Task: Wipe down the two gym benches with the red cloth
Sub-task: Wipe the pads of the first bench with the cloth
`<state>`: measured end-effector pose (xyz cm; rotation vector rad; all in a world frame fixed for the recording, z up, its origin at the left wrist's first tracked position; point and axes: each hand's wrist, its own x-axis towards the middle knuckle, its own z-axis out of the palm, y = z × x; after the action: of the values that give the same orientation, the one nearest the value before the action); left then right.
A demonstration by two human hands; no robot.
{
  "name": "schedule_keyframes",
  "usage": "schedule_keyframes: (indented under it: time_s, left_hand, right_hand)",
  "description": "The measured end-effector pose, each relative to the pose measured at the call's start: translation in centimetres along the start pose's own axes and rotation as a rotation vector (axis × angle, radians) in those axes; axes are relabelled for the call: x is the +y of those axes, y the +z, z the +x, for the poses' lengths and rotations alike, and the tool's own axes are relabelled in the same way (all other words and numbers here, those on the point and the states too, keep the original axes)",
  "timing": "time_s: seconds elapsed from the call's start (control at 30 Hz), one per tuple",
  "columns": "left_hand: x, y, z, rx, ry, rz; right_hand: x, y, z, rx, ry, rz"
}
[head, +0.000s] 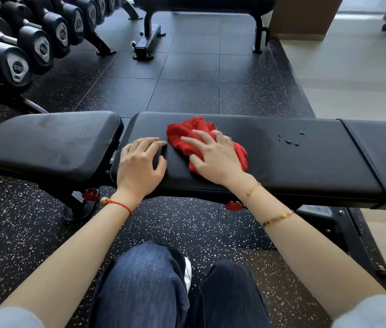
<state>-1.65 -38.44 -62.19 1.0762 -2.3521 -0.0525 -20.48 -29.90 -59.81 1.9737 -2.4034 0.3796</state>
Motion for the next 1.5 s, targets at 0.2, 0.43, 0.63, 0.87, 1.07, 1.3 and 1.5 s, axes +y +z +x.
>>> schedule_keyframes:
  time_s: [0.2,0.43,0.63,0.87,1.07,1.3,1.5]
  left_hand:
    - [-0.1,0.0,-0.1,0.001,0.010,-0.005]
    - [0.1,0.0,0.1,0.003,-0.001,0.013]
    - [-0.1,-0.1,0.1,0.010,0.009,-0.005]
    - [-0.1,0.2,-0.1,0.027,0.013,-0.001]
    - [0.2,0.2,0.0,0.014,0.005,0.028]
    - [0.1,-0.1,0.1,-0.010,0.006,0.014]
    - [-0.2,-0.1,0.1,0.005,0.024,-0.005]
  right_hand:
    - [5.1,-0.6,-2.8,0.091,0.051,0.012]
    - [5.6,-0.8,3.8,0.028,0.274,-0.054]
    - [0.2,0.0,0.2,-0.008,-0.011,0.022]
    - [6.3,-1.3,-2.6,0.079,0.068,0.007]
    - [7.4,-1.3,3.4,0.028,0.315,-0.021]
    - [-0.2,0.2,-0.3,0.007,0.002,-0.001]
    - [4.3,-0.9,-3.7,0.091,0.053,0.017]
